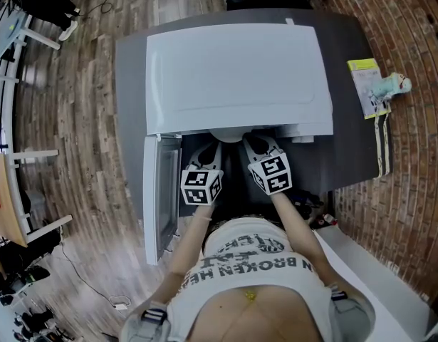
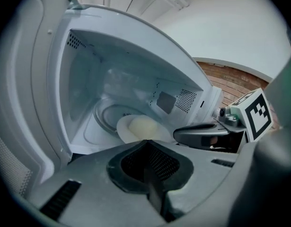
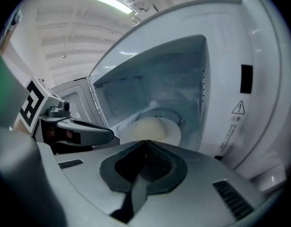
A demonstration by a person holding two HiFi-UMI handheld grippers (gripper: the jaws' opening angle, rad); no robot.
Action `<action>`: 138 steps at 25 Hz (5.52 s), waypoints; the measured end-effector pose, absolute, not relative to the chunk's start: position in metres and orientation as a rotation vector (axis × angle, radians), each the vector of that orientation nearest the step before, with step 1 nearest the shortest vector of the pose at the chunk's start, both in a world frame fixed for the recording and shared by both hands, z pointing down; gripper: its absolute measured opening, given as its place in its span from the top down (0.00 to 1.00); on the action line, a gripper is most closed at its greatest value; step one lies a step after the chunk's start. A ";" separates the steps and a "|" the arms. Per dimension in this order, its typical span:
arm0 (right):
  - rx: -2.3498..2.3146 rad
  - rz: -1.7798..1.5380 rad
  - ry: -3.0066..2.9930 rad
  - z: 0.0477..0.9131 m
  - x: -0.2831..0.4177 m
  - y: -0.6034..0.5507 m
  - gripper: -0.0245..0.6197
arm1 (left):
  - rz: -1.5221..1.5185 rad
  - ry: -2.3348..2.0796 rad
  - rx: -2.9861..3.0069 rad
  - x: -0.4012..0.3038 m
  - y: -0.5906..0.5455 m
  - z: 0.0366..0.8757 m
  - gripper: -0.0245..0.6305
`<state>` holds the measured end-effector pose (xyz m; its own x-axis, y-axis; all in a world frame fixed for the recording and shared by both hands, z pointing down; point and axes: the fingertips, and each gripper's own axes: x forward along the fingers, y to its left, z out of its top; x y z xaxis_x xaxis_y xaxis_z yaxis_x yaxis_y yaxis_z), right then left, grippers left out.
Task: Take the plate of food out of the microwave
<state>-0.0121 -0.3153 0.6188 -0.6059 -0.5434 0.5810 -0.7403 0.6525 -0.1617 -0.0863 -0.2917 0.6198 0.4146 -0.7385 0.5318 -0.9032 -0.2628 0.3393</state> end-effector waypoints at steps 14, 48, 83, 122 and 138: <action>1.098 0.876 -2.355 0.638 0.000 -0.320 0.95 | 0.089 -1.329 1.846 -0.096 -0.290 0.639 0.91; 1.091 1.583 -2.294 0.664 0.000 -0.341 0.82 | -0.425 -1.095 1.461 -0.093 -0.325 0.661 0.88; 1.101 1.814 -2.303 0.641 0.010 -0.304 0.87 | -0.490 -1.088 1.464 -0.085 -0.286 0.639 0.90; 1.362 1.818 -2.349 0.611 0.022 -0.237 0.87 | -0.403 -0.973 1.641 -0.075 -0.235 0.609 0.90; 1.223 1.815 -2.389 0.599 0.063 -0.203 0.87 | -0.449 -1.067 1.616 -0.034 -0.192 0.594 0.90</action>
<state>0.0626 -0.2028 0.5987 -0.7108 -0.6103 0.3495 -0.5003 0.0895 -0.8612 -0.0339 -0.1918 0.5942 0.5237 -0.8194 0.2332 -0.4065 0.0002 0.9137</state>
